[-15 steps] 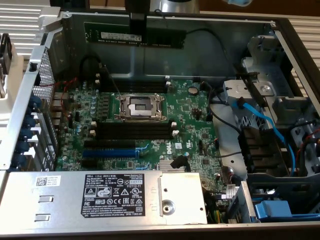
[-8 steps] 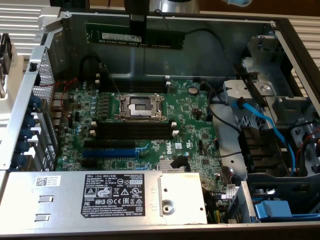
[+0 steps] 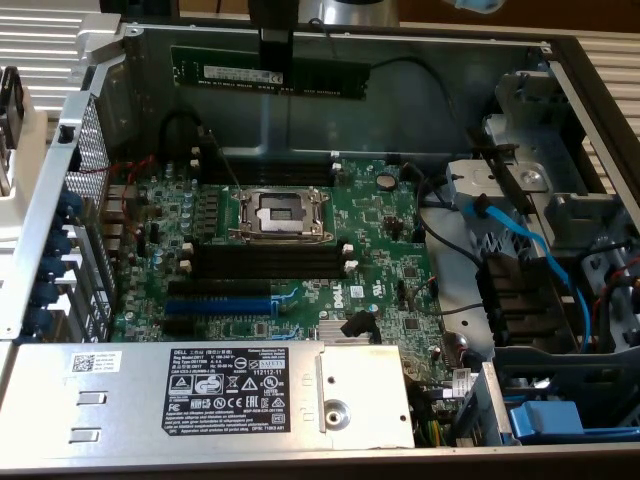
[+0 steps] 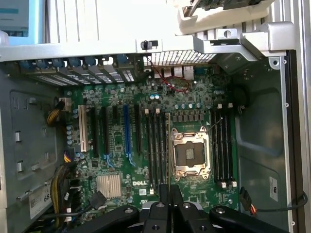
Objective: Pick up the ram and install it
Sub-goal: 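Insert the ram into the slot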
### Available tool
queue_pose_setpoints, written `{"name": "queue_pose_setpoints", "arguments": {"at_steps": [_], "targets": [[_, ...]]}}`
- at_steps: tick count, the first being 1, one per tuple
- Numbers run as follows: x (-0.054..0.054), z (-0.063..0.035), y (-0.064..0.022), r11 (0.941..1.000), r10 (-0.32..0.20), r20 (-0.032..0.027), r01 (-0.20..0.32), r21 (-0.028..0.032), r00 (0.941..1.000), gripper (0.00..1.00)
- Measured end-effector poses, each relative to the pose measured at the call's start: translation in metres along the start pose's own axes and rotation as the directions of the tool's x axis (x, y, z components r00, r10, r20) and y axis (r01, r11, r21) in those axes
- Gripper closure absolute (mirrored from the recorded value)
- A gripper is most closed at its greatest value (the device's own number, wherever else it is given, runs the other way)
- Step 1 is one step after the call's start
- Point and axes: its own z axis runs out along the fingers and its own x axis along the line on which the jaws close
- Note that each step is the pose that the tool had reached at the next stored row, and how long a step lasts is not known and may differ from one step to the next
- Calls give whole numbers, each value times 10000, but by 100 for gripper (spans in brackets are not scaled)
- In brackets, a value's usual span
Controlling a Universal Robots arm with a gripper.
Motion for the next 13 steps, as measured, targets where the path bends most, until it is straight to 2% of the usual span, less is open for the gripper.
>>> {"name": "queue_pose_setpoints", "arguments": {"at_steps": [5, 7, 13], "targets": [[0, 1, 0, 10000, 0, 0, 0, 0, 10000, 88], [-12, 1, 2, 10000, -3, -18, 3, 4, 10000, 88], [-28, 1, 7, 9996, -290, -22, 290, 3, 9996, 88]]}}
